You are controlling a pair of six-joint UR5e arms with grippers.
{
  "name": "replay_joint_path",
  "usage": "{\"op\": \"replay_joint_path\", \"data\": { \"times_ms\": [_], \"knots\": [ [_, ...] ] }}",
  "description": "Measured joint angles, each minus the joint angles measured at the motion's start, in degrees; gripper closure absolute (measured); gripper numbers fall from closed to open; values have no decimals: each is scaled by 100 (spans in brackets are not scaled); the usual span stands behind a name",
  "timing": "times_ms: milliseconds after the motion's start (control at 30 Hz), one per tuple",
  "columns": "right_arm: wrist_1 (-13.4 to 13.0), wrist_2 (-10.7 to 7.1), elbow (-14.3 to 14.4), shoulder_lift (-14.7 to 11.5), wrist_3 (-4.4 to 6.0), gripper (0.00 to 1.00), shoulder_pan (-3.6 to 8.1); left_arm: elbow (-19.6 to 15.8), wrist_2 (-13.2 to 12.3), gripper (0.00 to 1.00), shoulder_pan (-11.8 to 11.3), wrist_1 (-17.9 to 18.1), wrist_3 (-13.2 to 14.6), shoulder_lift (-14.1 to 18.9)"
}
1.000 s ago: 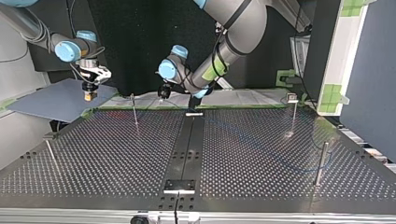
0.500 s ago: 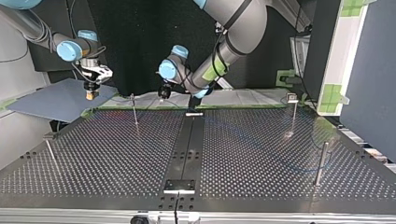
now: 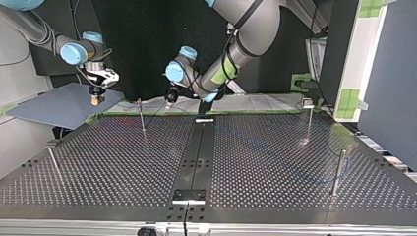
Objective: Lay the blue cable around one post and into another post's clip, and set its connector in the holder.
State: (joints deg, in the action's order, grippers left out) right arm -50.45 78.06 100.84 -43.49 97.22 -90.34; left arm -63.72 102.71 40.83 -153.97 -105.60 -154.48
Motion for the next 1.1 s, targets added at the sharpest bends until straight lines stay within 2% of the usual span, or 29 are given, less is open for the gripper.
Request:
{"op": "replay_joint_path", "data": {
  "times_ms": [200,433,567,700,933,1100],
  "knots": [
    [19,0,-18,0,0,100,0,2,-57,0,39,3,303,9],
    [25,0,-23,0,1,100,-7,2,-358,0,214,14,677,9],
    [27,-3,-24,1,1,100,-13,10,-445,0,317,21,828,11],
    [31,-38,-24,1,13,100,-13,44,-470,0,401,41,812,10],
    [36,-68,-24,1,30,100,-8,170,-455,0,523,48,547,11],
    [49,-128,-24,1,35,100,-12,191,-389,0,570,15,505,5]
  ]
}}
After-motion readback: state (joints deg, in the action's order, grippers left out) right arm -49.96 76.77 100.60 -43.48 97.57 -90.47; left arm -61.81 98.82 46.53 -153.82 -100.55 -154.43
